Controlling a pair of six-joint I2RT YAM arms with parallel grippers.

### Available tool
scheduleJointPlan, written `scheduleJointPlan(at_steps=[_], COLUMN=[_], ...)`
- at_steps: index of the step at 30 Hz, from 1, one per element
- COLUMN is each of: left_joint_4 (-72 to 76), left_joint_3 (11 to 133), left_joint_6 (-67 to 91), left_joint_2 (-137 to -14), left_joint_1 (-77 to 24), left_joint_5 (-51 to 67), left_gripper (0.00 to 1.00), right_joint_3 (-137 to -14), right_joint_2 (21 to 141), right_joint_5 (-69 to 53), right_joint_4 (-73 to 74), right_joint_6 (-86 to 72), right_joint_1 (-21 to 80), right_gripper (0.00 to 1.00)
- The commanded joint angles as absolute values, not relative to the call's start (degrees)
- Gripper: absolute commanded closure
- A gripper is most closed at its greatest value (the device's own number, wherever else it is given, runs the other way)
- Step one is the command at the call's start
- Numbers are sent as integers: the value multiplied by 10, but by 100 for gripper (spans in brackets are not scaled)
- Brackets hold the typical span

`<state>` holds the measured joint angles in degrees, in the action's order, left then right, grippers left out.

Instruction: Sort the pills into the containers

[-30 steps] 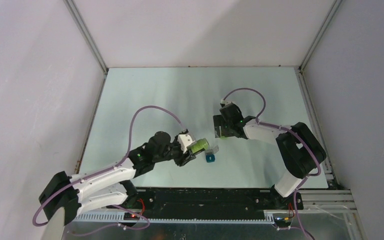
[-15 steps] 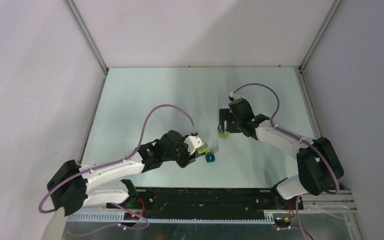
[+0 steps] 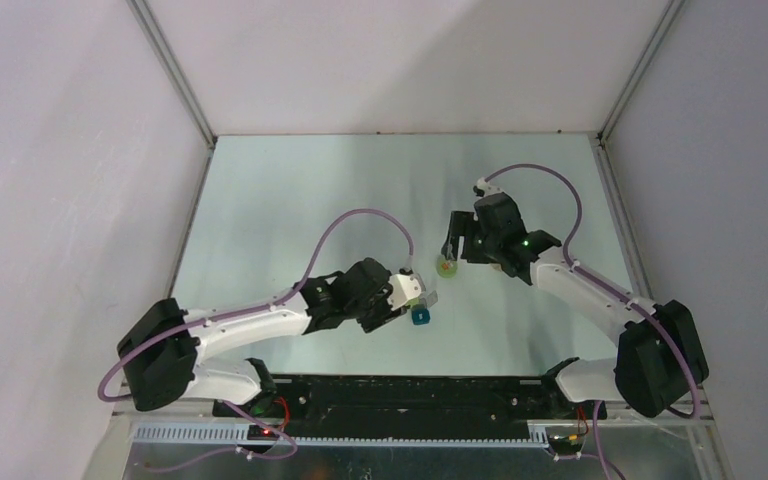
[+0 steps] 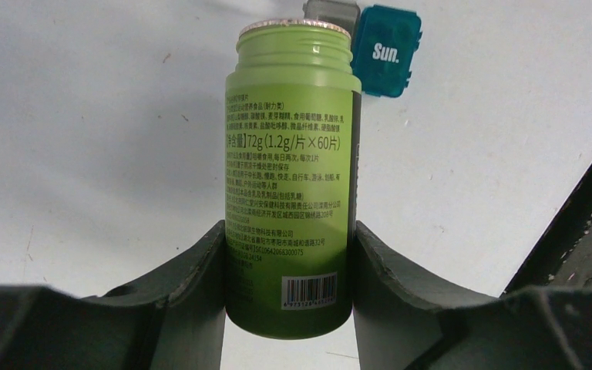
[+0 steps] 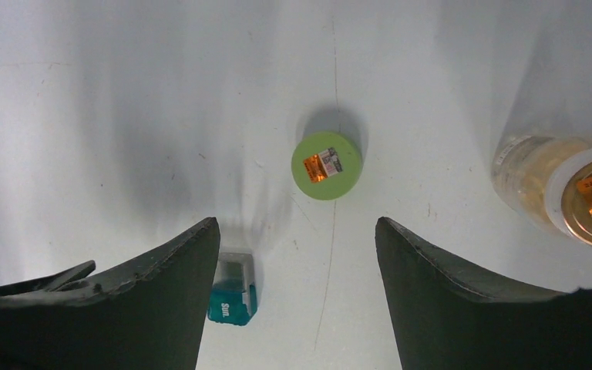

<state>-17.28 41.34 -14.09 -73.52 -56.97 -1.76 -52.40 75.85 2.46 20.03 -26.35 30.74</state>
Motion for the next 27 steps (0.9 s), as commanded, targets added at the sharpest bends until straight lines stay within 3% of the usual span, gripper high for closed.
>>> scheduleJointPlan(at_steps=[1,27], left_joint_4=[-186,-253], left_joint_3=[449,525], left_joint_6=[-171,-237], left_joint_2=[-742,-819], left_joint_1=[-580,-615], left_joint_5=[-44,-79], left_gripper=[100,100], right_joint_3=[-513,-498], right_joint_2=[743,734], right_joint_5=[21,8], right_joint_4=[204,197], right_joint_6=[-272,-288], right_joint_1=[299,294], right_gripper=[23,29])
